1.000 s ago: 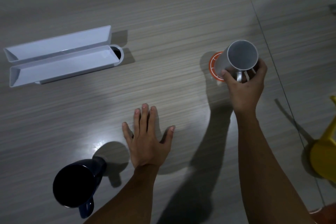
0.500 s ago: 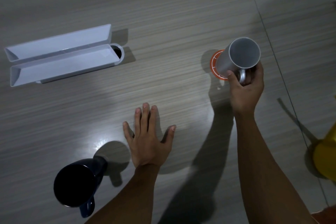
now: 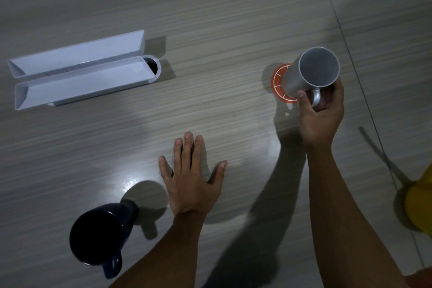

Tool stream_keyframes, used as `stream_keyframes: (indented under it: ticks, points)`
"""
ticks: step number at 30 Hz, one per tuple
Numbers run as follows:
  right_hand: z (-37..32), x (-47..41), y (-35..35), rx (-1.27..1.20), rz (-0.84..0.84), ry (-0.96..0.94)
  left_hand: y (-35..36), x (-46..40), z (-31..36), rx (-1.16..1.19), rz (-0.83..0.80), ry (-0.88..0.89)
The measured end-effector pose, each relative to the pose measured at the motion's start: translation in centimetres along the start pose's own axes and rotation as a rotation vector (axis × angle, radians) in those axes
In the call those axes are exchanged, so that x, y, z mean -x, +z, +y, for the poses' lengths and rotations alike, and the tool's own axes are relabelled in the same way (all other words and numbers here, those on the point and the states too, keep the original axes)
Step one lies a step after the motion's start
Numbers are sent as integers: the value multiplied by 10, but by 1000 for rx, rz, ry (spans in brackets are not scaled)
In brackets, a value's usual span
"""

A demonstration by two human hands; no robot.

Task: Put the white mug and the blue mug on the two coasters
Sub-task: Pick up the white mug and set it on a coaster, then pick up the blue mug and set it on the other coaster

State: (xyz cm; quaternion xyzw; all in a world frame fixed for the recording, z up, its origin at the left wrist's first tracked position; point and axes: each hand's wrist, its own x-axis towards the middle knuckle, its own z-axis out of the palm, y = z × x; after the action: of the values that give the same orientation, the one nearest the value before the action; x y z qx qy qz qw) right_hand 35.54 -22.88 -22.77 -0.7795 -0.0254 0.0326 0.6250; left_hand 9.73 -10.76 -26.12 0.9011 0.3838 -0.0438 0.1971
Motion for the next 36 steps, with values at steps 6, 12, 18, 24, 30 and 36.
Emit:
stream_keyframes:
  ticks: [6, 12, 18, 24, 30, 36]
  points:
    - [0, 8, -5, 11, 8, 81, 1, -1, -2, 21, 10, 5]
    - [1, 59, -16, 151, 17, 197, -3, 1, -2, 28, -6, 20]
    - [6, 150, -25, 466, -264, 156, -10, 11, -9, 20, -33, 103]
    - [22, 217, -21, 810, -511, -73, -8, 95, -68, 57, -51, 212]
    - [18, 271, -8, 1003, -661, -148, -12, 154, -133, 80, -76, 237]
    - [6, 333, 23, 1054, -767, -203, -25, 186, -182, 98, -14, 145]
